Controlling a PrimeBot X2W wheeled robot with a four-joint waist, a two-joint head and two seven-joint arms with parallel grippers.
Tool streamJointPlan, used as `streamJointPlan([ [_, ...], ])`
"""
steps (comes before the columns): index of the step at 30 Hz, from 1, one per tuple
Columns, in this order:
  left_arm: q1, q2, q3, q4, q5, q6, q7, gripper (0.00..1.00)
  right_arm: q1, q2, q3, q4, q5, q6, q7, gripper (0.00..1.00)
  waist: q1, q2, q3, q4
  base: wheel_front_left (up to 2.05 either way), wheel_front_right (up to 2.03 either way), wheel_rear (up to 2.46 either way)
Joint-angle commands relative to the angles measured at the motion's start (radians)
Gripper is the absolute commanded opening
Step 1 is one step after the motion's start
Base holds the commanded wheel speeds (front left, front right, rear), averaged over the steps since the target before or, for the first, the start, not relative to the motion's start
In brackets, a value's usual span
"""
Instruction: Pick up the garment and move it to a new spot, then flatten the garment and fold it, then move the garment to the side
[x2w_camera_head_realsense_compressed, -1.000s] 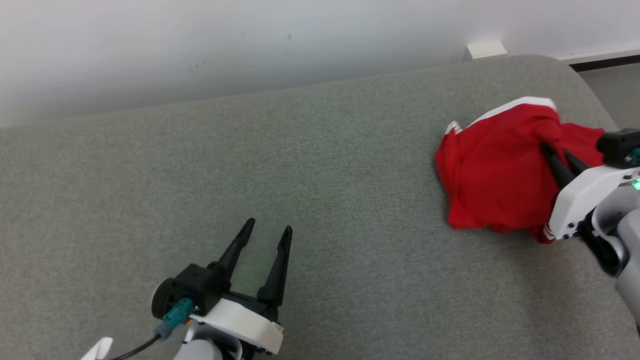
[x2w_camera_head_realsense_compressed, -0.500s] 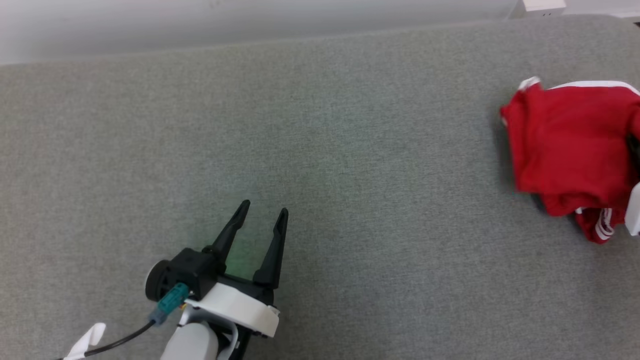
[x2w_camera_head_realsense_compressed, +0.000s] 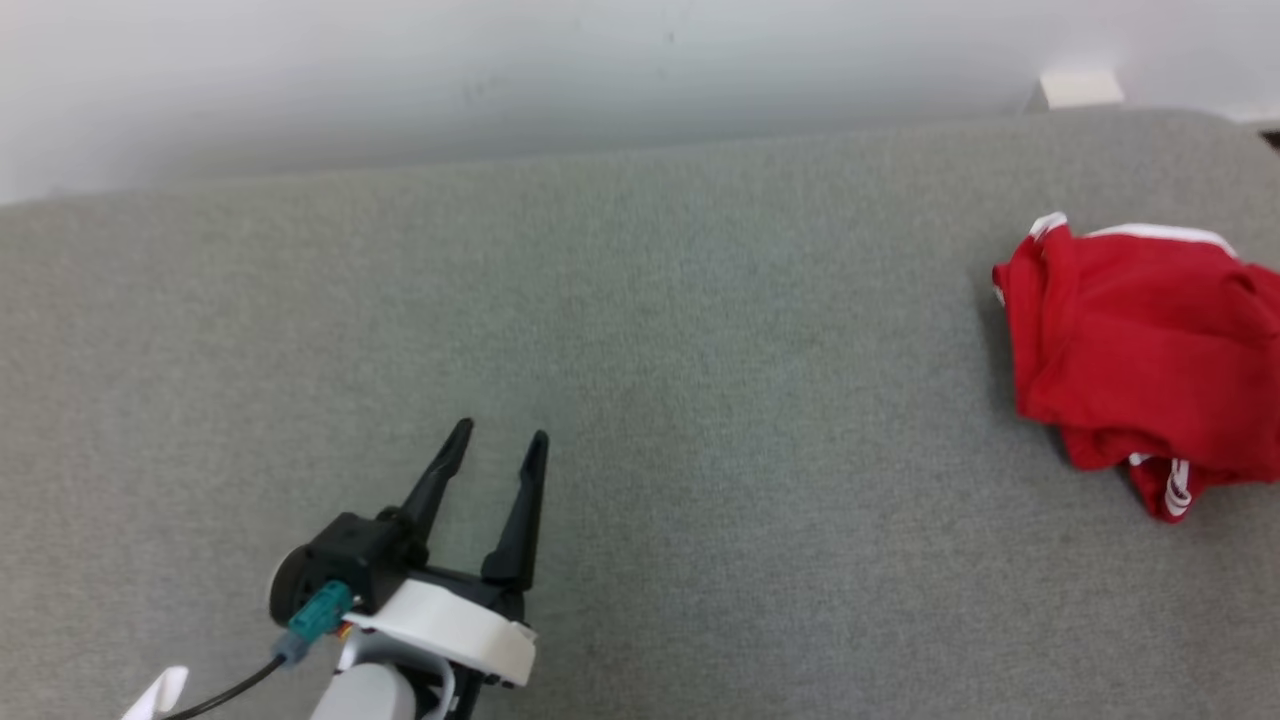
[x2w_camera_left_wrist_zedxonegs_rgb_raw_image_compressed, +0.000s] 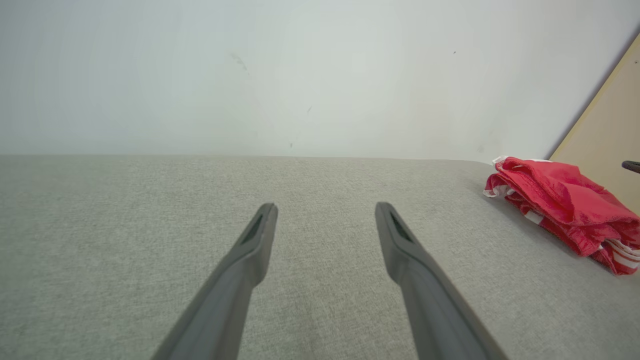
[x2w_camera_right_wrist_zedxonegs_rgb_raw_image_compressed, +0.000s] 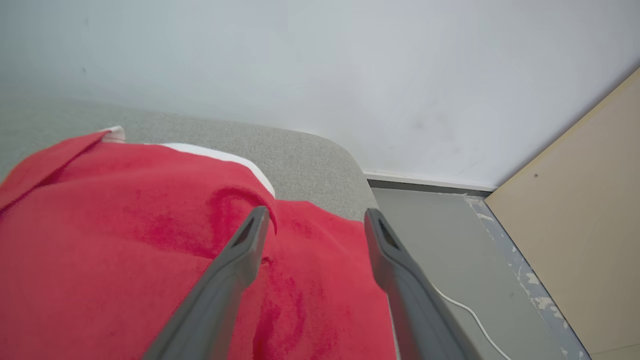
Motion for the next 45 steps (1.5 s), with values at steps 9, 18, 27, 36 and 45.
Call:
streamJointPlan([
  [9,0.073,0.004,0.112,-0.032,0.008,0.002,0.001,1.0,0.114,0.02,-0.155,-0.342,-0.067,-0.001,-0.014,1.0,0.0,0.0,-0.194,0.022,0.0,0.0,0.0],
  [18,0.129,0.003,0.198,-0.042,-0.011,0.002,0.001,1.0,0.426,0.141,-0.303,-0.728,-0.15,-0.001,-0.014,1.0,0.0,0.0,-0.26,0.044,0.0,0.0,0.0],
  [27,0.183,0.002,0.221,-0.022,-0.059,0.007,0.001,1.0,0.715,0.282,-0.393,-0.966,-0.187,-0.001,-0.014,1.0,0.0,0.0,-0.283,0.049,0.0,0.0,0.0],
  [36,0.221,0.001,0.207,0.015,-0.035,0.023,0.001,1.0,0.848,0.378,-0.471,-1.036,-0.219,-0.001,-0.014,1.0,0.0,0.0,-0.294,0.044,0.0,0.0,0.0],
  [45,0.212,0.001,0.19,0.038,-0.021,0.036,0.001,1.0,0.821,0.418,-0.469,-0.999,-0.228,-0.001,-0.014,1.0,0.0,0.0,-0.292,0.046,0.0,0.0,0.0],
])
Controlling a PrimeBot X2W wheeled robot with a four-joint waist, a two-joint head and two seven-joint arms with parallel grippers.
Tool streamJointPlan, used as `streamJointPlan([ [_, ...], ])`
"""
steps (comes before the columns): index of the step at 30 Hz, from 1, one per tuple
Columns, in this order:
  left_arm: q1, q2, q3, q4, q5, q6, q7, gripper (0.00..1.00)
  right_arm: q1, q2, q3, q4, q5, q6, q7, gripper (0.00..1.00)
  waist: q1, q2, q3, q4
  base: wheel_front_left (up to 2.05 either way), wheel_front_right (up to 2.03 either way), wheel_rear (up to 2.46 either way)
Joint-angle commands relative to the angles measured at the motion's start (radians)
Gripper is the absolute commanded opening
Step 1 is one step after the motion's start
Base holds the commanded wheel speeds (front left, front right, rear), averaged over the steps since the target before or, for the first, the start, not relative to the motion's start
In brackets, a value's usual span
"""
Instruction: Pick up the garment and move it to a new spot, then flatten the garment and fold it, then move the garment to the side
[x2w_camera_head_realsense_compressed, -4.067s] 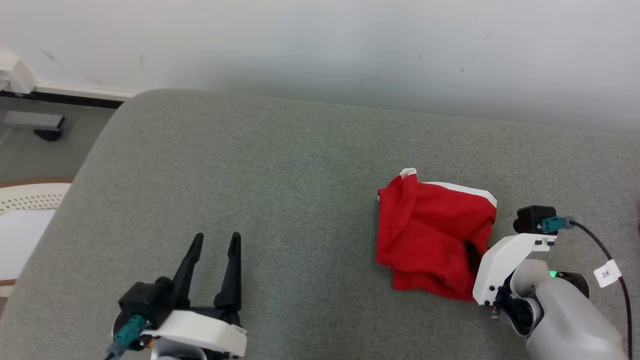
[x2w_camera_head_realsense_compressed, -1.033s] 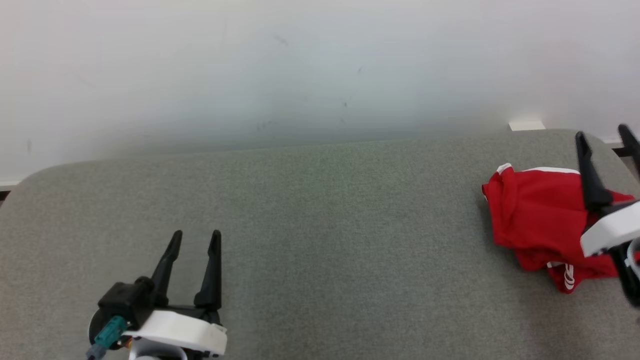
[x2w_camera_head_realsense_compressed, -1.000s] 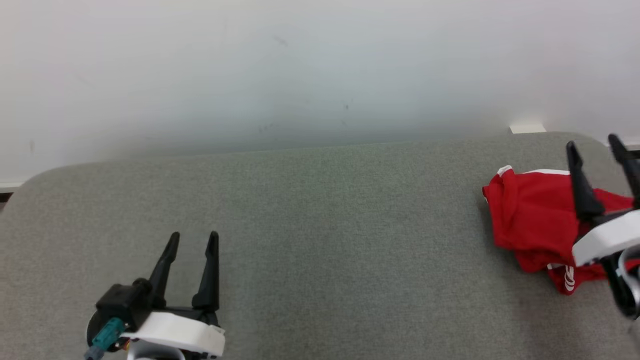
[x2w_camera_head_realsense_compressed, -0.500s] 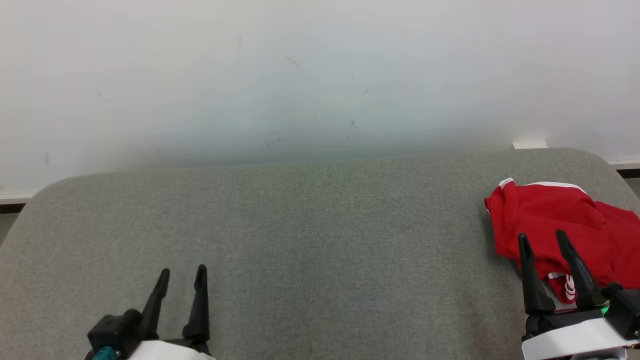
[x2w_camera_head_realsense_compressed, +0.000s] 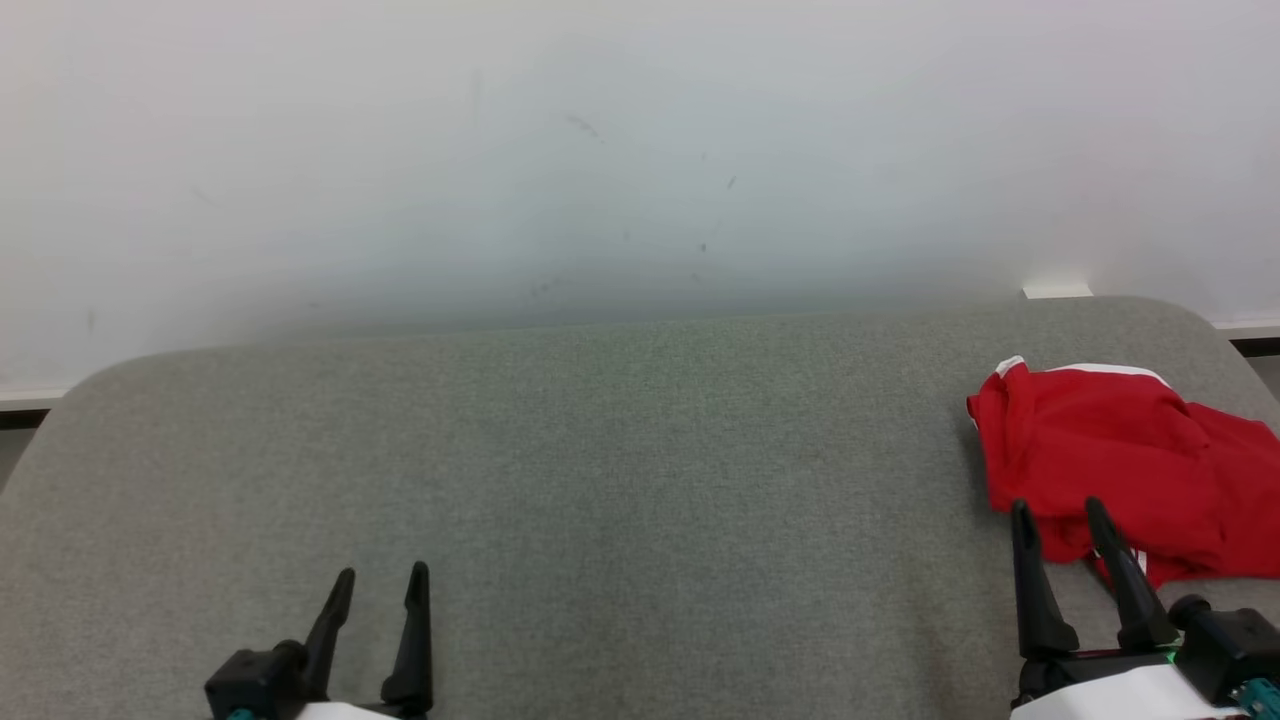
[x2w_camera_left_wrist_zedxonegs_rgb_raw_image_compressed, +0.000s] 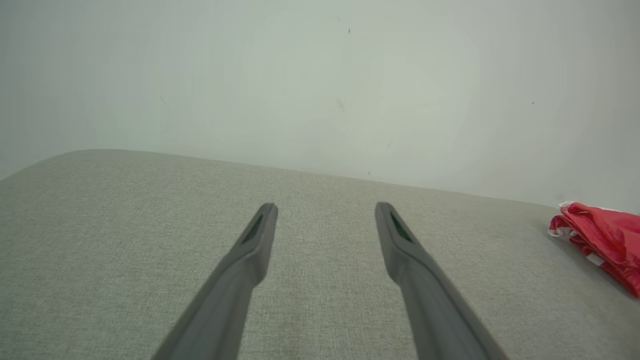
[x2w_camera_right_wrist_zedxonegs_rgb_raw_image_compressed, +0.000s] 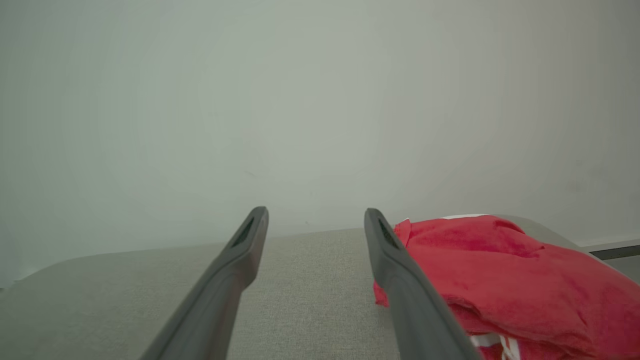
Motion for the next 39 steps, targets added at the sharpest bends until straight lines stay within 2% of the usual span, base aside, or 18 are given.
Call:
streamJointPlan([
  [1,-0.004,0.004,-0.001,0.002,0.005,0.003,0.001,1.0,-0.019,0.002,0.007,0.006,0.002,-0.001,-0.002,1.0,0.0001,0.0,0.0,0.001,0.0,0.0,0.0],
  [15,-0.015,0.004,-0.011,-0.005,0.016,-0.004,0.001,1.0,-0.025,0.007,0.028,0.024,0.002,-0.001,-0.002,1.0,0.0001,0.0,-0.002,0.0,0.0,0.0,0.0],
  [16,-0.012,0.0,-0.012,-0.004,0.011,-0.002,0.0,0.0,-0.018,0.01,0.029,0.024,0.001,0.0,0.0,0.0,0.0001,0.0,-0.002,0.0,0.0,0.0,0.0],
  [20,0.002,-0.005,-0.009,0.029,-0.005,-0.002,0.009,0.0,0.006,0.016,0.029,0.049,0.017,0.0,0.008,0.0,0.0001,0.0,-0.001,0.001,0.0,0.0,0.0],
  [39,-0.013,-0.003,0.026,0.009,-0.332,-0.01,0.095,0.0,-0.001,0.018,-0.025,0.04,0.306,0.0,0.095,0.0,0.0001,0.0,0.006,0.012,0.0,0.0,0.0],
])
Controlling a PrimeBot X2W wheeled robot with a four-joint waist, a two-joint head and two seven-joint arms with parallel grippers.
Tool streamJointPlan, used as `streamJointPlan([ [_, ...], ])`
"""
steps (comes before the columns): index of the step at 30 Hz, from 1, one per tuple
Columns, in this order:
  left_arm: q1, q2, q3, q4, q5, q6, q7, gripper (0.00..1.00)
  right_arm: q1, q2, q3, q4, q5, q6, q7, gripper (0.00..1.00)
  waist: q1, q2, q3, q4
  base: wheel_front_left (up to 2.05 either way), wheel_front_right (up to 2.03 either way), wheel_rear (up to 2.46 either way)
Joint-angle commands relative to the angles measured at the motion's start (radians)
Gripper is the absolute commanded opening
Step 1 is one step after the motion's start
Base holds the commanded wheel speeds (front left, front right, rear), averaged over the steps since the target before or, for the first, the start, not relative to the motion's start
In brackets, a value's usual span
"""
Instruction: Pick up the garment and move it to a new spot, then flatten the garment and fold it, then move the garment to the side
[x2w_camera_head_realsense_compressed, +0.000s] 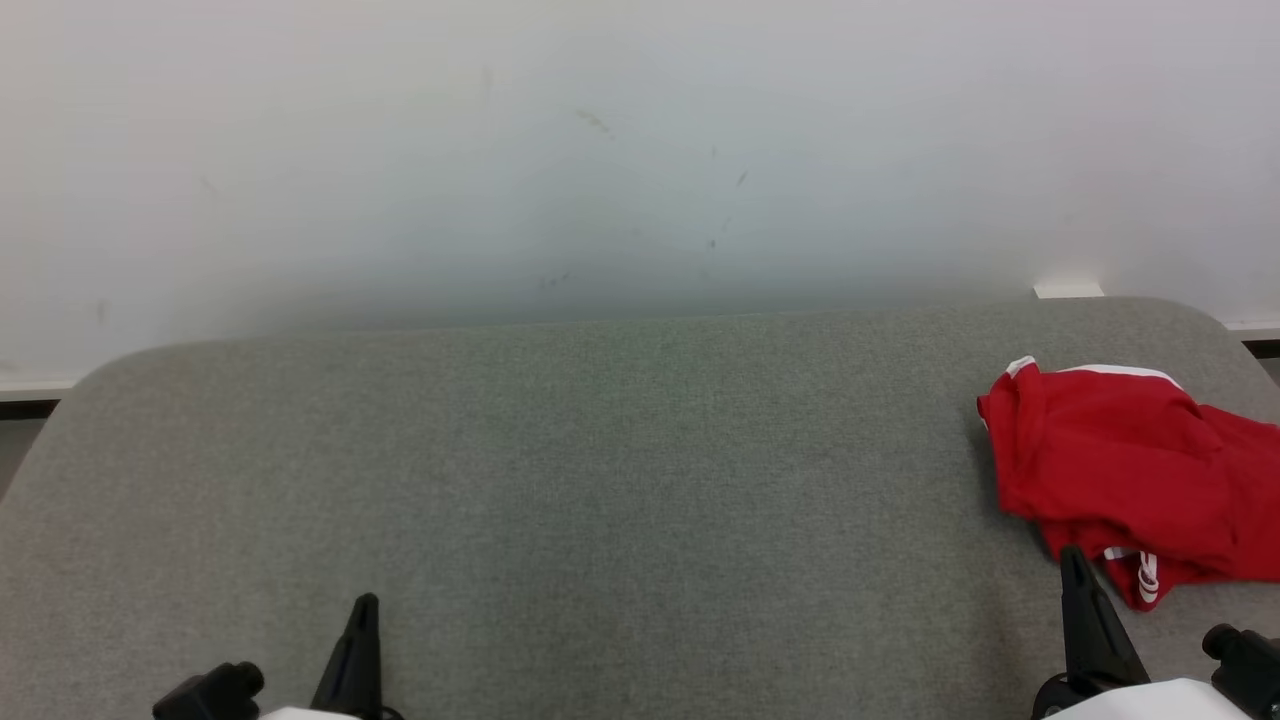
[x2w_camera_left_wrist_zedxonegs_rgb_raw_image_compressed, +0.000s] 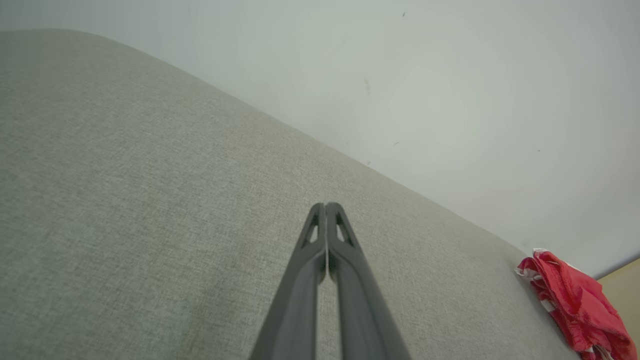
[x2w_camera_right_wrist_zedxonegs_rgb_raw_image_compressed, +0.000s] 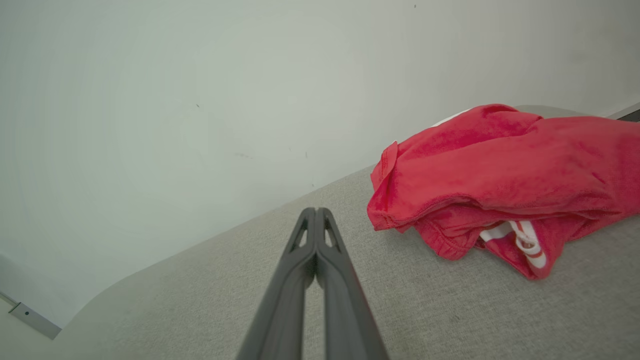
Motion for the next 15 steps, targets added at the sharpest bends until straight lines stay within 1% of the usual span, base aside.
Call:
streamJointPlan([
  [1,-0.027,0.003,0.007,-0.019,-0.039,-0.003,0.009,0.0,-0.026,-0.001,-0.009,-0.02,0.036,0.0,0.008,0.0,0.0,0.0,0.0,0.001,0.0,0.0,0.0],
  [15,-0.036,0.005,0.03,-0.034,-0.245,-0.005,0.064,0.0,-0.031,0.001,-0.043,-0.025,0.22,0.0,0.063,0.0,0.0,0.0,0.006,0.009,0.0,0.0,0.0],
])
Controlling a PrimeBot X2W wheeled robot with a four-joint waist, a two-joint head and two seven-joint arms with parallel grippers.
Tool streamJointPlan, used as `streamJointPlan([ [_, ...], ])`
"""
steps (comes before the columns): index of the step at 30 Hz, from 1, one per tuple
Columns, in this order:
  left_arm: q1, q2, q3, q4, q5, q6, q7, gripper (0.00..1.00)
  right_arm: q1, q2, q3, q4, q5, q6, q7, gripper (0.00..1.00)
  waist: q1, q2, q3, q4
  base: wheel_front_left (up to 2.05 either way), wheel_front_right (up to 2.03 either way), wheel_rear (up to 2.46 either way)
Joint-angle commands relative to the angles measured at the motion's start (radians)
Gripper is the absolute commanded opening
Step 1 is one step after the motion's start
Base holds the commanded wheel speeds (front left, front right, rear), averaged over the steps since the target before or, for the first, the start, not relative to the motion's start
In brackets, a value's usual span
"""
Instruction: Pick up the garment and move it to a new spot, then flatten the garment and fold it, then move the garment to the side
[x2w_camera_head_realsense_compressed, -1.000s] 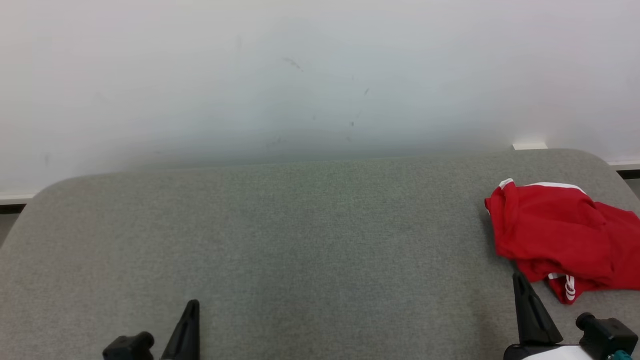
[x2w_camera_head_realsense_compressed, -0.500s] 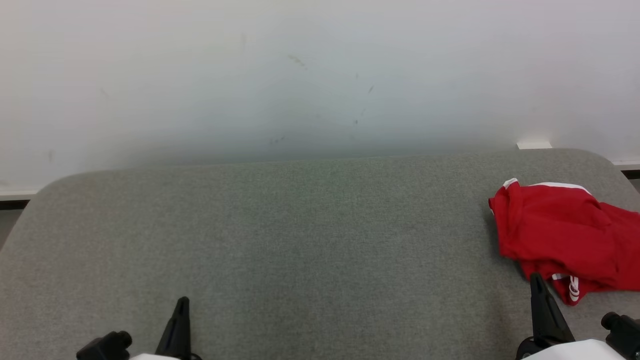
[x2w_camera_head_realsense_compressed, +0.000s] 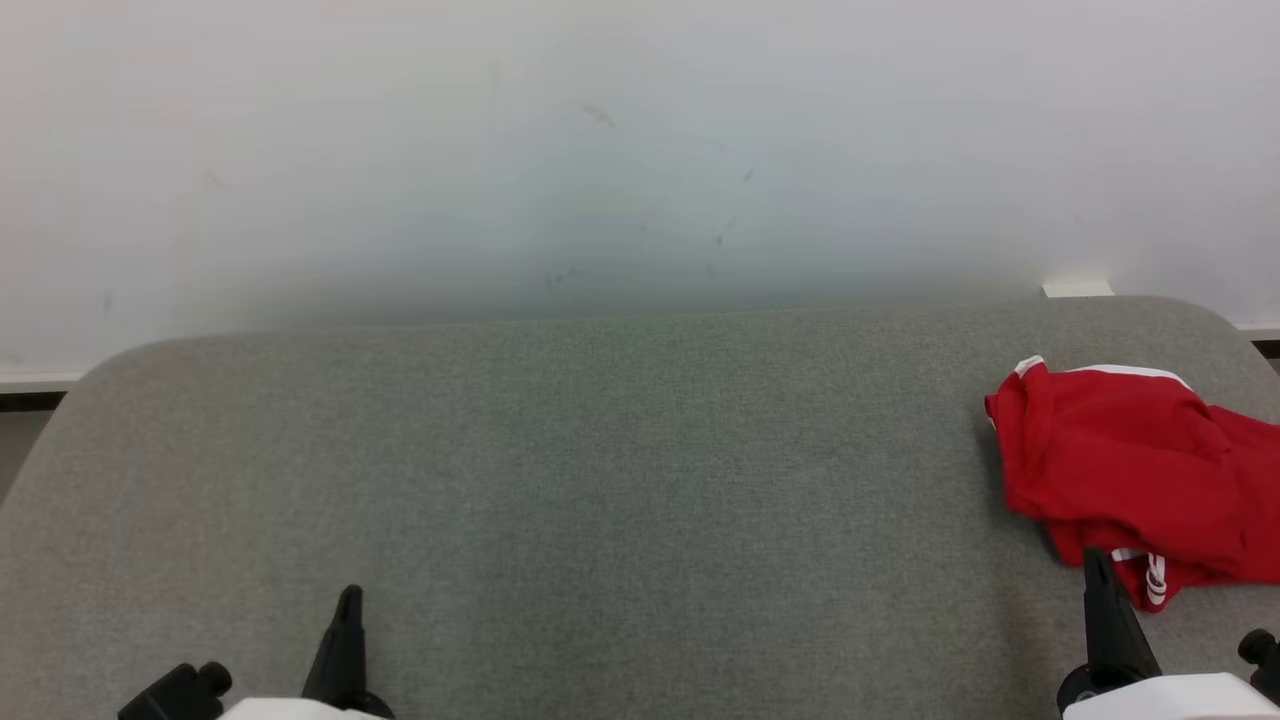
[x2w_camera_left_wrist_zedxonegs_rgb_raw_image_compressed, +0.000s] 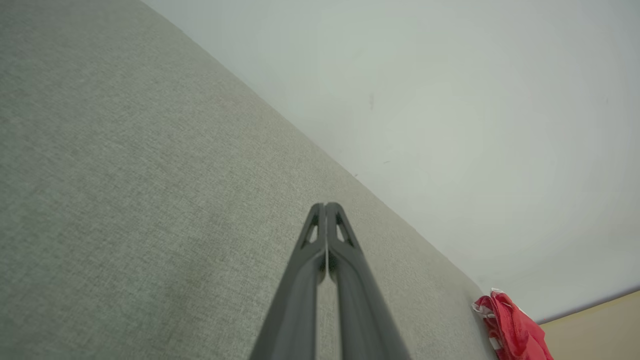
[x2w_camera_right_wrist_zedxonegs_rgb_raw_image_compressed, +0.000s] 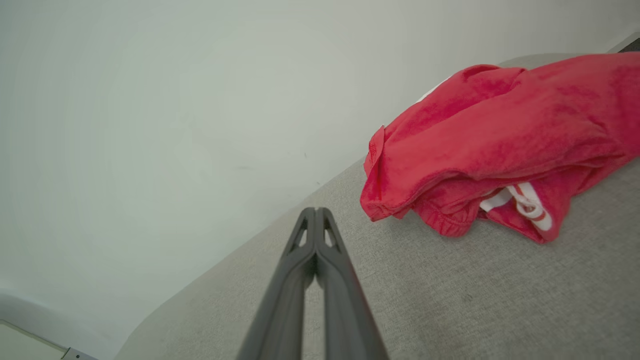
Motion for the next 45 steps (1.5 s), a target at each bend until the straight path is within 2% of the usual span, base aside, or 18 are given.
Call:
streamJointPlan([
  [1,-0.026,0.005,0.006,-0.018,-0.034,-0.004,0.008,0.0,-0.029,0.0,-0.009,-0.018,0.031,0.0,0.008,0.0,0.0,0.0,0.0,0.001,0.0,0.0,0.0],
  [24,-0.039,0.007,0.038,-0.035,-0.314,-0.009,0.083,0.0,-0.035,0.002,-0.056,-0.023,0.278,0.0,0.083,0.0,0.0,0.0,0.009,0.015,0.0,0.0,0.0],
  [45,-0.048,0.008,0.062,-0.046,-0.517,-0.012,0.14,0.0,-0.038,0.004,-0.09,-0.027,0.462,0.0,0.138,0.0,0.0,0.0,0.017,0.028,0.0,0.0,0.0],
])
